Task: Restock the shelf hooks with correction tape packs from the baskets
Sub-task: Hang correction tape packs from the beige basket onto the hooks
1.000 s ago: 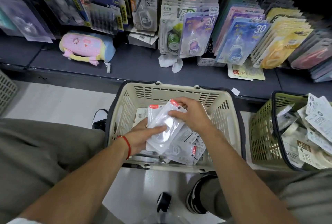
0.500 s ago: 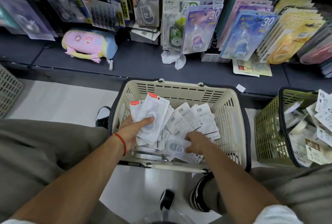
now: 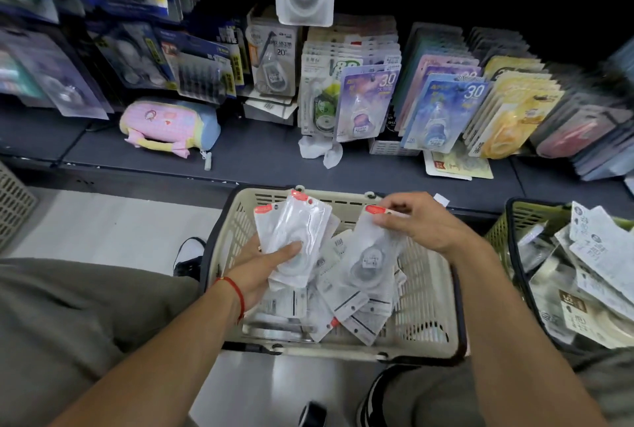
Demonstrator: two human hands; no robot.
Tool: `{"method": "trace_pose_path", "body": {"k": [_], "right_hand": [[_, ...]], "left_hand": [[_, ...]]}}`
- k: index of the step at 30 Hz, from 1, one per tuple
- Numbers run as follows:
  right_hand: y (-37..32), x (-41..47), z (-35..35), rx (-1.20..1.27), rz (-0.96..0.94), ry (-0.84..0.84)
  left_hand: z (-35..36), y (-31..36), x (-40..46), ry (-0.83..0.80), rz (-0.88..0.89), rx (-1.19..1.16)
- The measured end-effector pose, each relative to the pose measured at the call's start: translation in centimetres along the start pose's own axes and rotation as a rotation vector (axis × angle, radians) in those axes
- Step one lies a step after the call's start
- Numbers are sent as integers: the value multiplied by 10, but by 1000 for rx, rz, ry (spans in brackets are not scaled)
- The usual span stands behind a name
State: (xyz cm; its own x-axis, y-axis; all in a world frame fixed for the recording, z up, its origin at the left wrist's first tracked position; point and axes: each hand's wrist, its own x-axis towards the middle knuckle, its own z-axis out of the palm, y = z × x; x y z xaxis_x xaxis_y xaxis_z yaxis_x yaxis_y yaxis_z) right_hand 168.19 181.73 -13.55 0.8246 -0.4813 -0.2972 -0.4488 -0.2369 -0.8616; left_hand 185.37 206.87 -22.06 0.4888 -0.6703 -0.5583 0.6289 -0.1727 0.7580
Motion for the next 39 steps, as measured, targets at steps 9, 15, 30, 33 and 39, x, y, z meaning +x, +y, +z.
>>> {"method": "trace_pose_path", "body": {"k": [9,15,30,33,39], "right_hand": [[-95,25,27,-248,-240,405],[-150,26,6,-301,-426,484],[-166,41,-15,555,-367,279],[-168,45,-20,580,-396,292],[-171,54,-21,497,-457,480]], "left_hand": [[48,52,-21,-244,146,-103],[77,110,-23,-209,242,-62],[123,228,-3,-425,581,197],[127,242,5,-353,581,125],[126,256,13,-251,633,72]]}}
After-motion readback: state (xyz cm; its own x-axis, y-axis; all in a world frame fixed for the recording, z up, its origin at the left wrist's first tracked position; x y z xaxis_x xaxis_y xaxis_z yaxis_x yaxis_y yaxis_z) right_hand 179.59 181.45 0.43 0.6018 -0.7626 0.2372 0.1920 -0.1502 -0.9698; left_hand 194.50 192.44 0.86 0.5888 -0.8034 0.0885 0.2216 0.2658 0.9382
